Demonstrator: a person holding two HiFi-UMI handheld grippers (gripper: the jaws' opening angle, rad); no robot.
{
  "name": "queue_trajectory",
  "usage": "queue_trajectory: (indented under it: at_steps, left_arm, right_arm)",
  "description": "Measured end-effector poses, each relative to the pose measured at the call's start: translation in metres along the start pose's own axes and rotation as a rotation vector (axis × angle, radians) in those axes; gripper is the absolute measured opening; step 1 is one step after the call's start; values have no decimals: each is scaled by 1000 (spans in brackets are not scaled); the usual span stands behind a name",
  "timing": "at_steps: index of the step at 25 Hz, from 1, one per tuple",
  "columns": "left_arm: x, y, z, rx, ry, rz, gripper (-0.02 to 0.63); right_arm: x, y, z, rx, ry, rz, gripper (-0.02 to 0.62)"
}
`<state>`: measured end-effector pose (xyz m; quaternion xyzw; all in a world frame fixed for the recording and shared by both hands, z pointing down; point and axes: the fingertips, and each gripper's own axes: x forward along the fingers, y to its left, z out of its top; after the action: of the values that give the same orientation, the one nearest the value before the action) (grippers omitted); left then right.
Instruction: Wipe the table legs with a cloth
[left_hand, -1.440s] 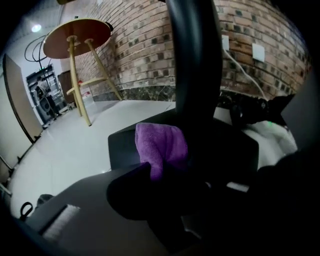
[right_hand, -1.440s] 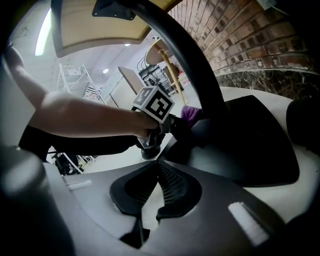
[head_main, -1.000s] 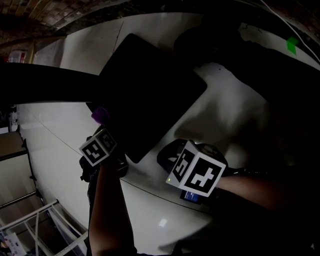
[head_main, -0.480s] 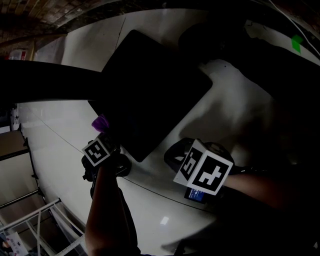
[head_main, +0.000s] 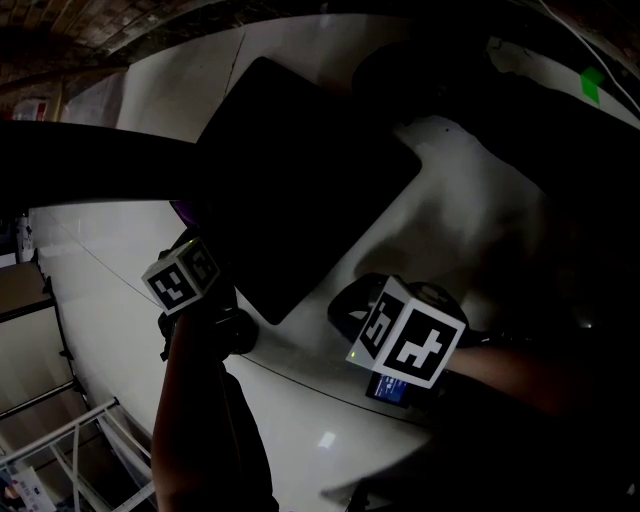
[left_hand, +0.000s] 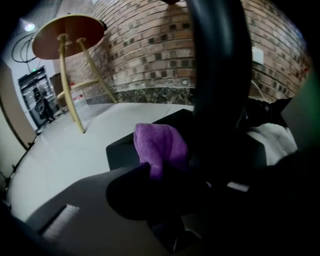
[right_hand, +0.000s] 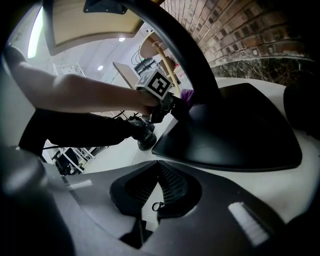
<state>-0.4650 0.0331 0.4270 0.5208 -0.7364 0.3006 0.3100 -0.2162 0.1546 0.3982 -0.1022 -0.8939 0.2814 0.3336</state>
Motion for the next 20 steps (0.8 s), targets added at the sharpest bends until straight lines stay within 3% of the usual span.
queue_trajectory:
  at_steps: [6,10,14,18,20]
  left_arm:
    - [-4,65,-59,-156,114,188,75]
    - [-6,76,-76,-212,151,230,75]
    - [-1,52,-46,-100,111,140,72]
    - [3,-5,13,73,15,-41,72]
    - [4,-23,27,174,-6,-58,72]
  right_arm:
    - [2,-3,-3,13,10,3,3]
    - [5,-2,7,-32,2,0,3]
    - [8,-3,42,-61,-65,-14,3]
    - [11,4,65,-104,-109,-14,3]
    - [12,10,62,-112,-106,-1,3]
